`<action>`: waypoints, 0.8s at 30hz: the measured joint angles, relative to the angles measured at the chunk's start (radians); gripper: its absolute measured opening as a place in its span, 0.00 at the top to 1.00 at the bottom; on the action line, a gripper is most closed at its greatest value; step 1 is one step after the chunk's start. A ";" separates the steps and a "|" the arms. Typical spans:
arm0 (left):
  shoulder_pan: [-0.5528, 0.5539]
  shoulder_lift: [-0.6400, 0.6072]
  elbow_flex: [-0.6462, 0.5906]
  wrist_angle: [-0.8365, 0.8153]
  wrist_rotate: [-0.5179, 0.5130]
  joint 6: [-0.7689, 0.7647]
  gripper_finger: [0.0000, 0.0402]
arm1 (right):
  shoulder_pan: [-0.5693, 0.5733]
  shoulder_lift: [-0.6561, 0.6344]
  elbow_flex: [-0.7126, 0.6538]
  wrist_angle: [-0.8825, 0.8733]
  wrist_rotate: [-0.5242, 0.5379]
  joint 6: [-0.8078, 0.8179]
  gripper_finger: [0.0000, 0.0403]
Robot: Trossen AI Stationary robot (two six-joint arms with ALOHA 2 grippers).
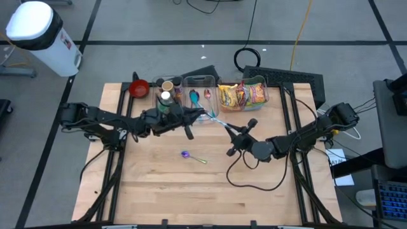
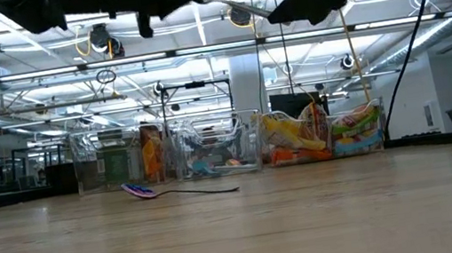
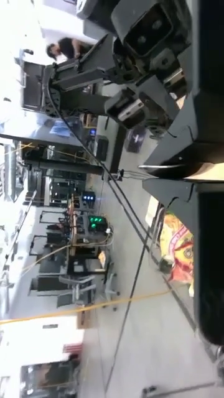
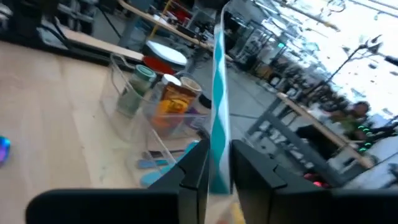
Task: Pick & Place Food Item
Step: Put the white and blue spoon into the middle transparent bin
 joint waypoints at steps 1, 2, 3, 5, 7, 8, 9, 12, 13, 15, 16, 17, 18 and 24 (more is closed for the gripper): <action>-0.001 -0.011 0.000 -0.007 -0.012 0.026 0.96 | -0.003 0.000 0.000 -0.006 -0.020 0.024 0.85; 0.000 -0.019 0.009 -0.024 -0.027 0.061 0.97 | -0.007 0.000 0.000 -0.012 -0.046 0.048 0.83; 0.002 -0.031 0.026 -0.054 -0.033 0.096 0.98 | -0.012 -0.001 0.000 -0.012 -0.079 0.074 0.81; 0.008 -0.056 0.066 -0.164 -0.053 0.157 0.98 | -0.022 -0.001 0.000 -0.017 -0.139 0.125 0.75; 0.016 -0.064 0.136 -0.288 -0.075 0.203 0.97 | -0.037 -0.001 0.000 -0.029 -0.179 0.177 0.70; 0.020 -0.069 0.172 -0.363 -0.091 0.220 0.97 | -0.045 -0.001 0.000 -0.041 -0.200 0.202 0.67; 0.026 -0.071 0.210 -0.434 -0.127 0.250 0.98 | -0.054 -0.001 0.000 -0.061 -0.226 0.228 0.64; 0.051 -0.074 0.323 -0.595 -0.179 0.329 0.98 | -0.073 0.002 -0.002 -0.114 -0.307 0.294 0.57; 0.058 -0.075 0.353 -0.647 -0.196 0.351 0.98 | -0.082 0.001 -0.002 -0.124 -0.335 0.316 0.55; 0.071 -0.073 0.394 -0.731 -0.236 0.367 0.98 | -0.100 0.001 -0.001 -0.151 -0.390 0.358 0.52; 0.082 -0.072 0.409 -0.767 -0.242 0.367 0.98 | -0.107 0.001 -0.001 -0.166 -0.420 0.374 0.51; 0.096 -0.071 0.421 -0.793 -0.239 0.368 0.98 | -0.114 0.001 -0.001 -0.177 -0.447 0.384 0.50; 0.112 -0.071 0.432 -0.817 -0.225 0.370 0.98 | -0.121 0.001 -0.001 -0.184 -0.472 0.391 0.49; 0.207 -0.041 0.443 -0.997 -0.108 0.338 0.97 | -0.149 0.001 -0.001 -0.204 -0.534 0.400 0.47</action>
